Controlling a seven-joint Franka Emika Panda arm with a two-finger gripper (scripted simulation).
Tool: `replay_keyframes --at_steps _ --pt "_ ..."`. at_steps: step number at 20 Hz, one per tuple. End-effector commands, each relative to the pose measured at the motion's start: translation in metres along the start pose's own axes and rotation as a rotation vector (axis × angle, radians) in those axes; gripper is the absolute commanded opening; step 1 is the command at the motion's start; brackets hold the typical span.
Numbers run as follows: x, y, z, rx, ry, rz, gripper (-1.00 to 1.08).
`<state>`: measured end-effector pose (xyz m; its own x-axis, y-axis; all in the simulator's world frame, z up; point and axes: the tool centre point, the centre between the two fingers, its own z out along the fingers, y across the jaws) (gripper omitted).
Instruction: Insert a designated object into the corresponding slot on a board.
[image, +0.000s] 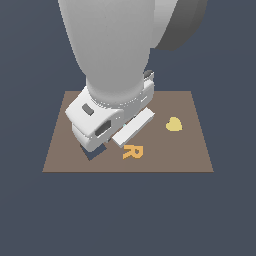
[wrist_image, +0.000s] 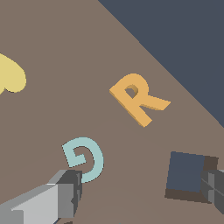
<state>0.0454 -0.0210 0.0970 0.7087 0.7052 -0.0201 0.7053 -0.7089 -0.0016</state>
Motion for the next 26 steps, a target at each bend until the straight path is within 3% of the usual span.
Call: replay_keyframes --at_steps 1,14,26 --pt "0.008 0.005 0.006 -0.001 0.003 -0.105 1.0" --pt "0.046 0.014 0.034 -0.007 0.014 -0.548 1.0" --pt "0.063 0.012 0.045 -0.009 0.018 -0.733 1.0"
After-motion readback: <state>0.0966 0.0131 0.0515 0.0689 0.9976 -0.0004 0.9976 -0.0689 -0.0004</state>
